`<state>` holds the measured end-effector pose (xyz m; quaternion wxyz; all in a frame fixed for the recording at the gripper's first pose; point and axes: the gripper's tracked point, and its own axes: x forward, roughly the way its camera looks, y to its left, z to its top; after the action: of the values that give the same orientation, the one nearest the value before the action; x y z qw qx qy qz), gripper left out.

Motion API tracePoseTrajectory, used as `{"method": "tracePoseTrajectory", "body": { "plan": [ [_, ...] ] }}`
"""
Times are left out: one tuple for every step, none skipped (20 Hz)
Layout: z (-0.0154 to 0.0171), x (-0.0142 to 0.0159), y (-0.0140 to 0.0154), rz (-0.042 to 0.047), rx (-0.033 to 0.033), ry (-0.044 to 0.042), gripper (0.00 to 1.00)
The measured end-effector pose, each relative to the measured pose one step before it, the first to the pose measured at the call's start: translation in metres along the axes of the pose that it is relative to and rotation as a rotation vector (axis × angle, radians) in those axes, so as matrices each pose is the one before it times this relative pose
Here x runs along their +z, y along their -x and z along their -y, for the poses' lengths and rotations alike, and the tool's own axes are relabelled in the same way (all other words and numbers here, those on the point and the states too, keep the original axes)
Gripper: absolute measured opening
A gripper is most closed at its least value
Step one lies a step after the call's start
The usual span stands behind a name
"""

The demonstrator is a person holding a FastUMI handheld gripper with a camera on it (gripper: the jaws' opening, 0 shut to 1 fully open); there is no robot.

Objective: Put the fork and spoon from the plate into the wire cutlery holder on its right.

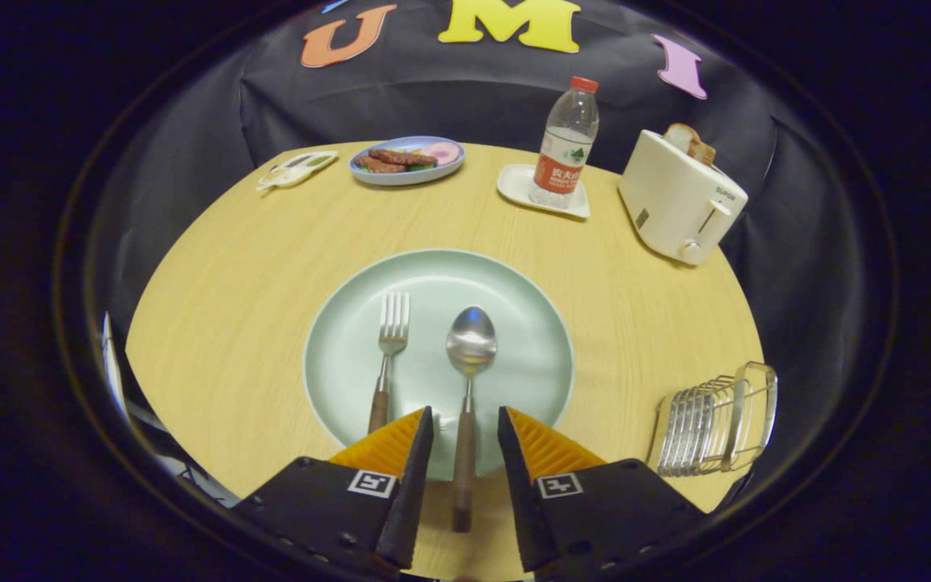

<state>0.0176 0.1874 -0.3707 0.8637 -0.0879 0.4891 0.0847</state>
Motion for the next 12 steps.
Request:
{"method": "tracePoseTrajectory", "body": {
  "plan": [
    [-0.00284, -0.00198, -0.00386, -0.00754, 0.01168, 0.00465, 0.47],
    [0.00385, -0.00345, -0.00782, -0.01061, -0.03218, -0.00004, 0.39],
    [0.00117, 0.00082, 0.00210, -0.00043, 0.00651, -0.01327, 0.30],
    [-0.00073, -0.00233, 0.00205, -0.01902, 0.00355, -0.01109, 0.22],
    [-0.00233, -0.00086, -0.00359, -0.00650, 0.01121, -0.00710, 0.14],
    [0.00474, 0.00155, 0.00439, -0.00882, -0.02033, -0.00548, 0.10],
    [0.00046, -0.00083, -0.00119, -0.01003, 0.01167, -0.00649, 0.06],
    [0.00110, 0.00161, -0.00299, -0.00291, 0.00581, -0.00306, 0.06],
    [0.00192, 0.00206, 0.00667, -0.00930, 0.00390, -0.01000, 0.01],
    [0.00204, 0.00321, 0.00628, -0.00029, 0.00651, -0.00906, 0.00],
    [0.00337, 0.00332, 0.00954, 0.00000, 0.00562, -0.01281, 0.00],
    [0.00540, 0.00377, 0.01109, -0.00441, 0.00940, -0.01238, 0.01]
  ]
}}
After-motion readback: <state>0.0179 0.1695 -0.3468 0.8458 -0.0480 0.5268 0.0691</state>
